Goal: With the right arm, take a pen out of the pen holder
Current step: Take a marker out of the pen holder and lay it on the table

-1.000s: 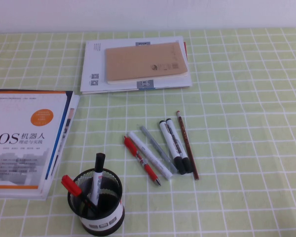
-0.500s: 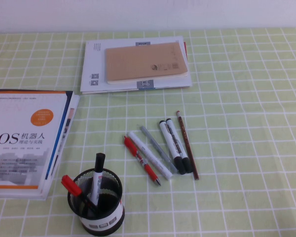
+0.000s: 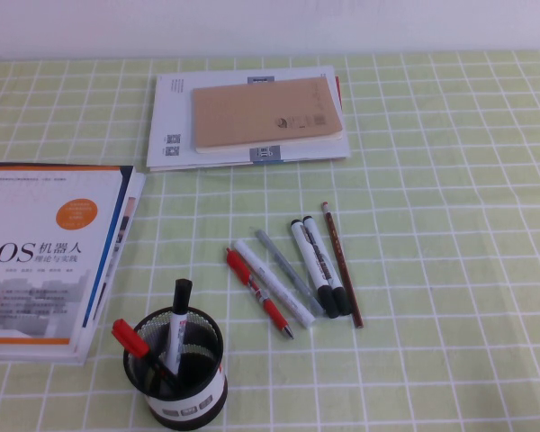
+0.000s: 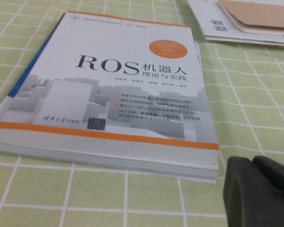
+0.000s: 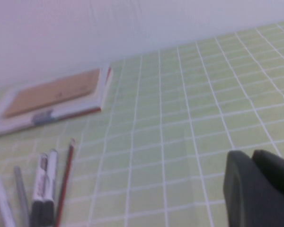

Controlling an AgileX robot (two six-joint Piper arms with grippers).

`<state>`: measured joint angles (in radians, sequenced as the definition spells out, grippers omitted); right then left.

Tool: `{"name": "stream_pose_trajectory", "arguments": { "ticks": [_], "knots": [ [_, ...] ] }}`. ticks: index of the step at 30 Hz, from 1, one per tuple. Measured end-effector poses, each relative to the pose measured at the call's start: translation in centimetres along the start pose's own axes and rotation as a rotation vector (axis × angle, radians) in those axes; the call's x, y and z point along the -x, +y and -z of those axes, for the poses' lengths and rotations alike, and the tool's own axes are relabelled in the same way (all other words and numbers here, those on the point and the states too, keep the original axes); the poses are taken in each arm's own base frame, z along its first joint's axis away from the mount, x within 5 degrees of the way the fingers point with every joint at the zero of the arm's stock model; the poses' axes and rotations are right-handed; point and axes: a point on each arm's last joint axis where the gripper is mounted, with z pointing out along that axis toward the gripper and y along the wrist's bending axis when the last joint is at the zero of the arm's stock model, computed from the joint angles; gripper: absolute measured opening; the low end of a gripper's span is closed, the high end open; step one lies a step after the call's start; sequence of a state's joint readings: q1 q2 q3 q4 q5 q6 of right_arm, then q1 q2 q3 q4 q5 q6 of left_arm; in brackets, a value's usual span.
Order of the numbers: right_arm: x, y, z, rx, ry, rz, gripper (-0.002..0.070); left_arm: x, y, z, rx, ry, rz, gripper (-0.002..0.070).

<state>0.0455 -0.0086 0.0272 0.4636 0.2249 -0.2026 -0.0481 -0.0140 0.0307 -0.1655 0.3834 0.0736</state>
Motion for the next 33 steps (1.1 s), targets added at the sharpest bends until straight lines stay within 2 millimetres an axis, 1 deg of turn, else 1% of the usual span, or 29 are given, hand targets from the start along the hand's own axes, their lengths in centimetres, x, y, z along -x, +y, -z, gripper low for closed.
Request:
{"name": "stream_pose_trajectory", "arguments": {
  "ticks": [5,8,12,15,17,18,21,25,26,29,33],
  "knots": [
    [0.9,0.1,0.0,0.020,-0.100,-0.223,-0.0013,0.0,0.0,0.0,0.000,0.000,0.000,-0.0008],
    [1.3,0.0,0.1,0.022,-0.140,-0.310,-0.0013,0.0,0.0,0.0,0.000,0.000,0.000,-0.0008],
    [1.5,-0.1,0.1,0.020,-0.165,-0.363,-0.0013,0.0,0.0,0.0,0.000,0.000,0.000,-0.0008],
    [1.2,0.2,0.1,0.045,-0.120,-0.388,-0.0012,0.0,0.0,0.0,0.000,0.000,0.000,-0.0008],
    [1.6,0.8,0.3,0.083,-0.080,-0.385,-0.0012,0.0,0.0,0.0,0.000,0.000,0.000,-0.0008],
    [2.1,1.1,0.4,0.098,-0.066,-0.382,-0.0012,0.0,0.0,0.0,0.000,0.000,0.000,-0.0008],
    [3.9,2.3,0.2,0.134,0.025,-0.372,-0.0012,0.0,0.0,0.0,0.000,0.000,0.000,-0.0008],
    [6.2,3.5,-1.2,0.147,0.237,-0.319,-0.0012,0.0,0.0,0.0,0.000,0.000,0.000,-0.0008],
    [6.3,3.7,-1.5,0.147,0.288,-0.298,-0.0012,0.0,0.0,0.0,0.000,0.000,0.000,-0.0008],
    [7.1,4.0,-3.6,0.127,0.502,-0.227,-0.0012,0.0,0.0,0.0,0.000,0.000,0.000,-0.0008],
    [7.4,3.9,-6.0,0.097,0.689,-0.183,-0.0012,0.0,0.0,0.0,0.000,0.000,0.000,-0.0008]
  ]
}}
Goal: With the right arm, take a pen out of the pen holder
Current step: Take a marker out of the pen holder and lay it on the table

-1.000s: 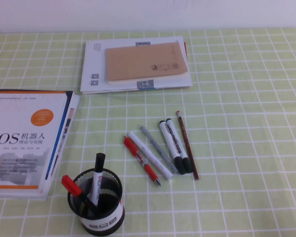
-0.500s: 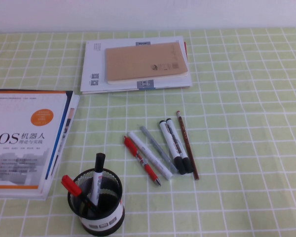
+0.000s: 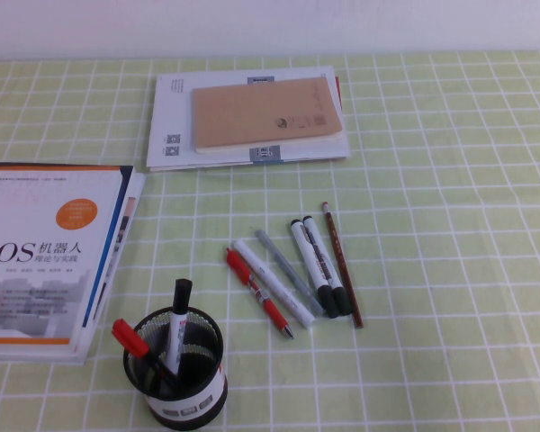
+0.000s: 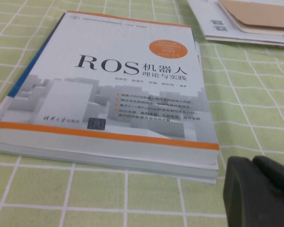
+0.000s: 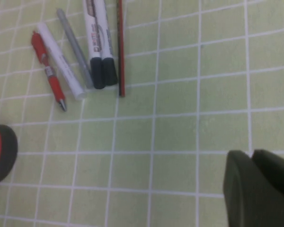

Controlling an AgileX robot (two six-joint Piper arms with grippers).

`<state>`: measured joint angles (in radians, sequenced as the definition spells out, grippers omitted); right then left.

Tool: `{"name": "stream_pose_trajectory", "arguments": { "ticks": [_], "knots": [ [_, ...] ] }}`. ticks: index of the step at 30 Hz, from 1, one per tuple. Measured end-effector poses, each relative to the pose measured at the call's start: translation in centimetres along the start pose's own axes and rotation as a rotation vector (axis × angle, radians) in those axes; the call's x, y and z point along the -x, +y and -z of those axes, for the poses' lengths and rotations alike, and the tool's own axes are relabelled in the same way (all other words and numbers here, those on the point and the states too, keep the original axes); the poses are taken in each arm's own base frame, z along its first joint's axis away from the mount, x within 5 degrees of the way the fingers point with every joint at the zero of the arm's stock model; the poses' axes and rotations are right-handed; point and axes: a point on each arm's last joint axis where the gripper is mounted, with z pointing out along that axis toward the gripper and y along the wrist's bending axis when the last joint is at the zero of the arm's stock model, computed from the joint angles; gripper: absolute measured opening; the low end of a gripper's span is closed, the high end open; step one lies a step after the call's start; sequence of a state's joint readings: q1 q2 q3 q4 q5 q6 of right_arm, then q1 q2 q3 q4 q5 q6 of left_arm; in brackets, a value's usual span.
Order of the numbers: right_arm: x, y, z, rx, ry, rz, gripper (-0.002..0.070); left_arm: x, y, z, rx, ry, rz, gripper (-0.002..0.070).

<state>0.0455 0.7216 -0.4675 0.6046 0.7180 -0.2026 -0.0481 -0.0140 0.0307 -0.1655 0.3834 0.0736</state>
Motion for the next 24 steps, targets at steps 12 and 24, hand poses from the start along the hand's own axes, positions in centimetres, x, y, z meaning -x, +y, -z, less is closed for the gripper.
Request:
{"name": "stream_pose_trajectory", "arguments": {
  "ticks": [12,24],
  "knots": [
    [3.0,1.9,-4.4,0.036,0.115,0.098,-0.0012,0.0,0.0,0.0,0.000,0.000,0.000,-0.0008],
    [2.6,12.6,-10.0,0.297,0.112,0.343,-0.0012,0.0,0.0,0.0,0.000,0.000,0.000,-0.0008]
  ]
}}
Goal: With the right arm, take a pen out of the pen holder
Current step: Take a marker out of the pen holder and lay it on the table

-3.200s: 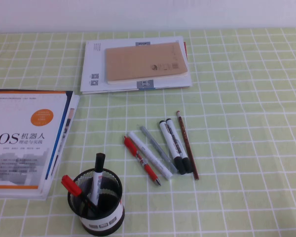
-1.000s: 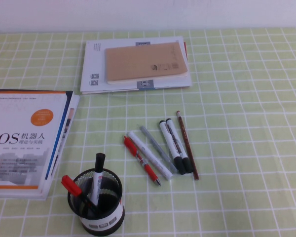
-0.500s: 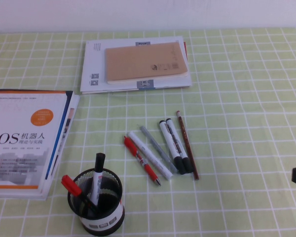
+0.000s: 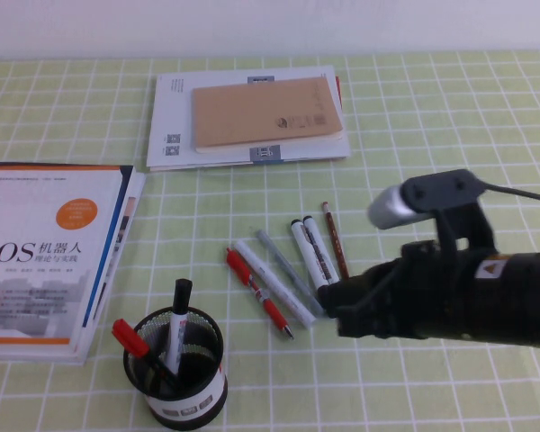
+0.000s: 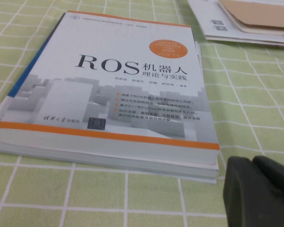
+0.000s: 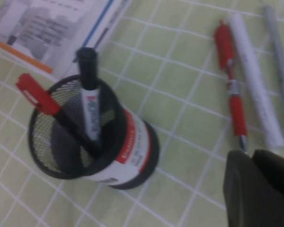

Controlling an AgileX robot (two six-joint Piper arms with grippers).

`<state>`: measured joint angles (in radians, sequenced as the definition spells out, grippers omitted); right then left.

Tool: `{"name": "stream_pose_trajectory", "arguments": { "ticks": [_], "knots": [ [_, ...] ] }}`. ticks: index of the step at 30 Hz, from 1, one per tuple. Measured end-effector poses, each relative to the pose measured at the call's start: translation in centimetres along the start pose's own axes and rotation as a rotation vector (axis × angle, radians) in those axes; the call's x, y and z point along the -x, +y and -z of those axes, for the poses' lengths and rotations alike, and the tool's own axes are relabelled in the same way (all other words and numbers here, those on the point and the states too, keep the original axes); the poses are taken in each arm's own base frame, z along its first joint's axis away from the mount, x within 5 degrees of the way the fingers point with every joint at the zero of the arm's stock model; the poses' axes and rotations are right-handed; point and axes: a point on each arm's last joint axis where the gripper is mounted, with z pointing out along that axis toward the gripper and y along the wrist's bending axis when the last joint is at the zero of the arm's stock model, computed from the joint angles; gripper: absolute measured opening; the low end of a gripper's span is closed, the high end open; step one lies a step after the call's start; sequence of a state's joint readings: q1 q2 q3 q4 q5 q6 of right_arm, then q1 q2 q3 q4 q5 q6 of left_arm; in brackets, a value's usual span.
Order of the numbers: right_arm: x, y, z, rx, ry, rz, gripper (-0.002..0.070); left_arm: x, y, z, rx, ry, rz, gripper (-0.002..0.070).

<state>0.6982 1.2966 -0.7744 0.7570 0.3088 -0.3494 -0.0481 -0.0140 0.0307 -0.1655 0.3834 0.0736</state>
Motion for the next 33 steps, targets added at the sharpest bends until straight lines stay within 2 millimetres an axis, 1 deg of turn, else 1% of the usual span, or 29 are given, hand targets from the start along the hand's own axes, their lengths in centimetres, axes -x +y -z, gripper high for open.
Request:
{"name": "stream_pose_trajectory", "arguments": {
  "ticks": [3,5,7,9,12,14,15,20,21,25,28,33],
  "knots": [
    [0.3,1.7,-1.4,0.048,-0.005,0.056,0.0010,0.0,0.0,0.0,0.000,0.000,0.000,-0.0008],
    [0.3,2.6,-2.3,0.062,-0.019,0.074,0.0052,0.0,0.0,0.0,0.000,0.000,0.000,-0.0008],
    [0.0,3.2,-3.0,0.060,-0.037,0.084,0.0121,0.0,0.0,0.0,0.000,0.000,0.000,-0.0008],
    [-0.2,3.7,-3.4,0.047,-0.073,0.098,0.0223,0.0,0.0,0.0,0.000,0.000,0.000,-0.0008],
    [-0.5,4.3,-3.8,0.023,-0.131,0.131,0.0358,0.0,0.0,0.0,0.000,0.000,0.000,-0.0008],
    [-0.8,4.7,-4.1,0.013,-0.165,0.152,0.0406,0.0,0.0,0.0,0.000,0.000,0.000,-0.0008],
    [-0.9,5.0,-4.3,0.014,-0.194,0.162,0.0417,0.0,0.0,0.0,0.000,0.000,0.000,-0.0008],
    [-1.1,4.8,-4.8,0.042,-0.338,0.156,0.0435,0.0,0.0,0.0,0.000,0.000,0.000,-0.0008],
    [-1.2,4.8,-4.9,0.070,-0.395,0.155,0.0436,0.0,0.0,0.0,0.000,0.000,0.000,-0.0008],
    [-1.9,4.9,-5.6,0.194,-0.509,0.150,0.0438,0.0,0.0,0.0,0.000,0.000,0.000,-0.0008],
    [-2.3,5.1,-6.4,0.250,-0.546,0.163,0.0438,0.0,0.0,0.0,0.000,0.000,0.000,-0.0008],
    [-3.1,5.1,-7.8,0.289,-0.563,0.186,0.0448,0.0,0.0,0.0,0.000,0.000,0.000,-0.0008]
  ]
}}
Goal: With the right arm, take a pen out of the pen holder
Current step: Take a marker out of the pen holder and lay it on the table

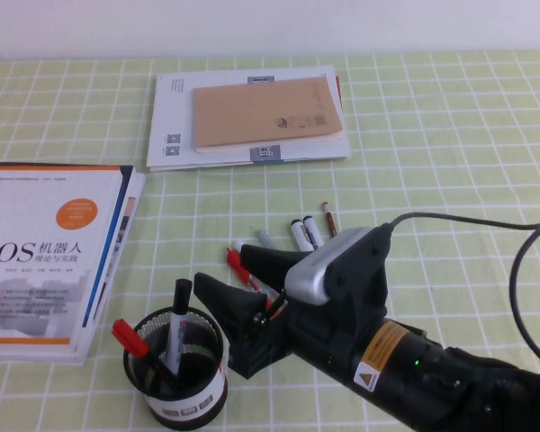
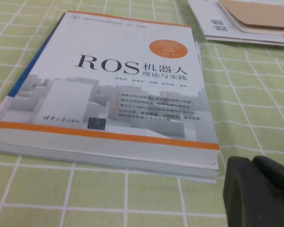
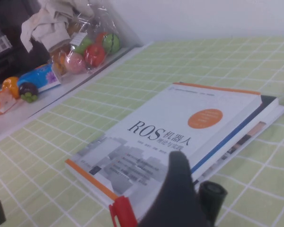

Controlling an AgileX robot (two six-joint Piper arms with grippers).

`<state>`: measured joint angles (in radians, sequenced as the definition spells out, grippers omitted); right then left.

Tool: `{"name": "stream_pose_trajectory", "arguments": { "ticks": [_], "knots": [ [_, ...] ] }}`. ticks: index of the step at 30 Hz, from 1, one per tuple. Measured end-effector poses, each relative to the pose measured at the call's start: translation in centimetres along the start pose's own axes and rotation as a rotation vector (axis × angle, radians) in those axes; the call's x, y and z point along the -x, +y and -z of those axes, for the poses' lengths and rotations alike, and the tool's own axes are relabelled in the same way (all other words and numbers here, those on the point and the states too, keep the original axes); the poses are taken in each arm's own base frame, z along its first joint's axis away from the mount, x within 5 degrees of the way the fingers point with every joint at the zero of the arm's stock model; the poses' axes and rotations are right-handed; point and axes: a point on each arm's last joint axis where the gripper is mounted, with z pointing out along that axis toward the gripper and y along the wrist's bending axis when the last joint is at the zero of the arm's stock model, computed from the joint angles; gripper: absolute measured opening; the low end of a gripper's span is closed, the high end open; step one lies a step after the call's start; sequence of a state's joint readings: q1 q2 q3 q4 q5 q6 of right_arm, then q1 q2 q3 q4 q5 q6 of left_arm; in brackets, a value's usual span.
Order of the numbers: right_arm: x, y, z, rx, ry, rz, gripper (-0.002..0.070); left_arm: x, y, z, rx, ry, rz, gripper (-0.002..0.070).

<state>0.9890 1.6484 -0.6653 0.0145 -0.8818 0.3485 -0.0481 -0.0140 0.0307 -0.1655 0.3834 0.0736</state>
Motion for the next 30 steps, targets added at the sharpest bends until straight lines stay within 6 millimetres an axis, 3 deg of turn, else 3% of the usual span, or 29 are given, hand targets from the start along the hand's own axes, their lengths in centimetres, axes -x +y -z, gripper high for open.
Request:
{"name": "stream_pose_trajectory", "arguments": {
  "ticks": [10,30],
  "knots": [
    [-1.6,-0.5,-0.7,-0.012,0.038,-0.077,0.0491,0.0,0.0,0.0,0.000,0.000,0.000,-0.0008],
    [-2.8,-0.6,-5.4,-0.010,0.113,-0.118,0.0493,0.0,0.0,0.0,0.000,0.000,0.000,-0.0008]
  ]
}}
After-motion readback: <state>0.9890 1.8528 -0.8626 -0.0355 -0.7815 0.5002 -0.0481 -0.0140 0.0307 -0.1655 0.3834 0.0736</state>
